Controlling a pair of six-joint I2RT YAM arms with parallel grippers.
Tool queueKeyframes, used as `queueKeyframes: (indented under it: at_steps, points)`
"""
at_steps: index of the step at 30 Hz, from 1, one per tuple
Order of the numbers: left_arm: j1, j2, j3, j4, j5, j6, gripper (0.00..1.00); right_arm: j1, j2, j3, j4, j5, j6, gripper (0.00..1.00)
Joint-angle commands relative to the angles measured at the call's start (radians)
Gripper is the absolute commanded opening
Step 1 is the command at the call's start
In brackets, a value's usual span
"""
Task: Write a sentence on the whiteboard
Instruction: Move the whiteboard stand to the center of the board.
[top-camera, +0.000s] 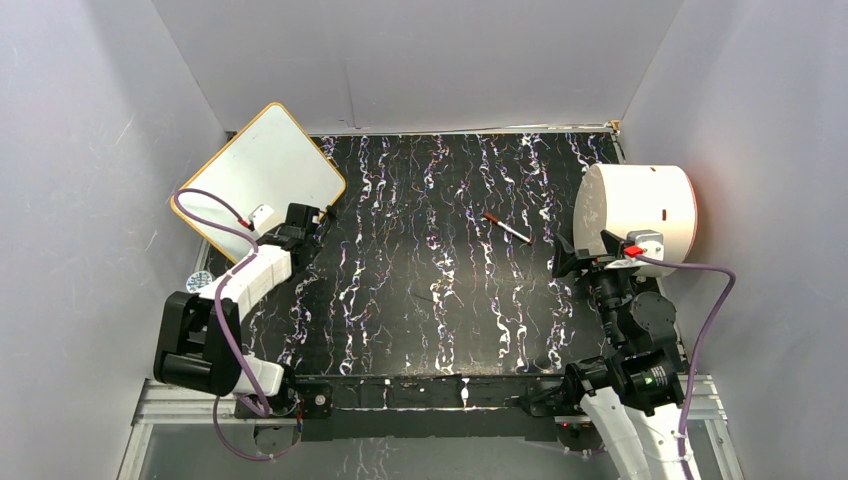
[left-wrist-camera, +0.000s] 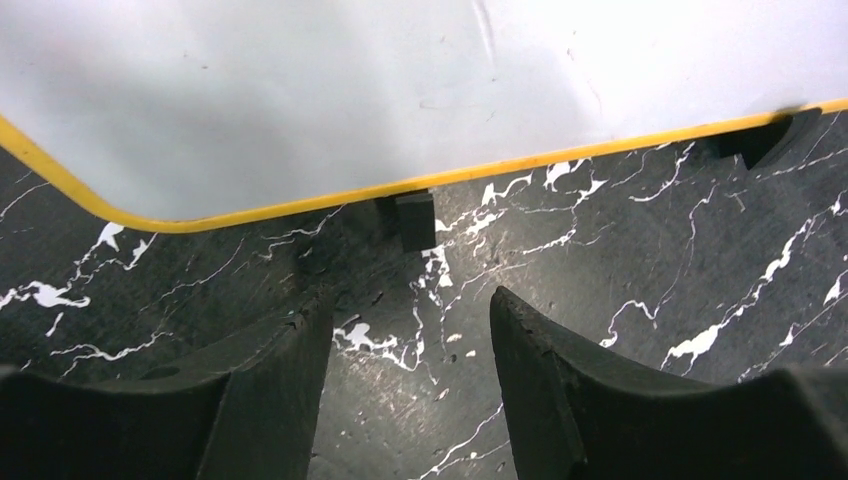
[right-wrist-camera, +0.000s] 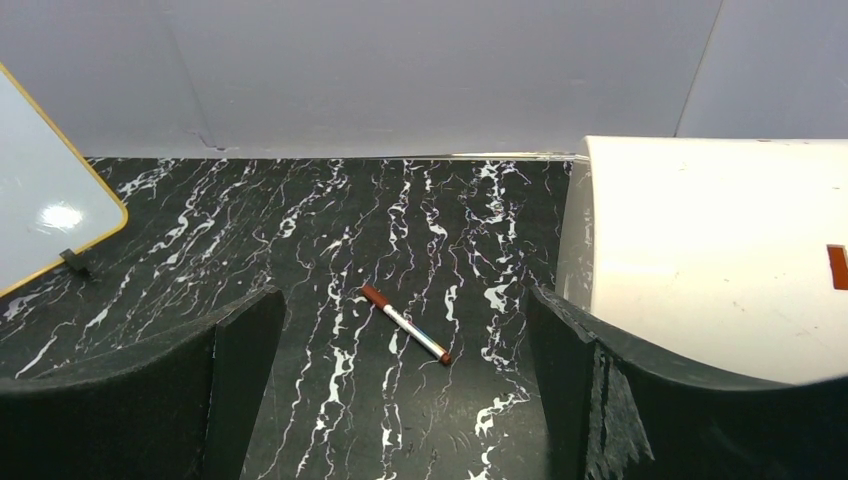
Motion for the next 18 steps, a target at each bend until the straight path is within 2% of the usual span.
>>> queueKeyframes:
  at_steps: [1, 10, 18]
  points:
    - [0.005, 0.02, 0.004, 0.062, -0.082, -0.037, 0.55, 0.014, -0.008, -0.004, 0.063, 0.011, -0.014, 0.99]
    - [0.007, 0.088, 0.001, 0.117, -0.151, -0.042, 0.44, 0.017, -0.011, -0.005, 0.062, 0.01, -0.016, 0.99]
    - [0.014, 0.173, 0.01, 0.158, -0.17, -0.054, 0.4, 0.019, -0.006, -0.005, 0.064, 0.009, -0.017, 0.99]
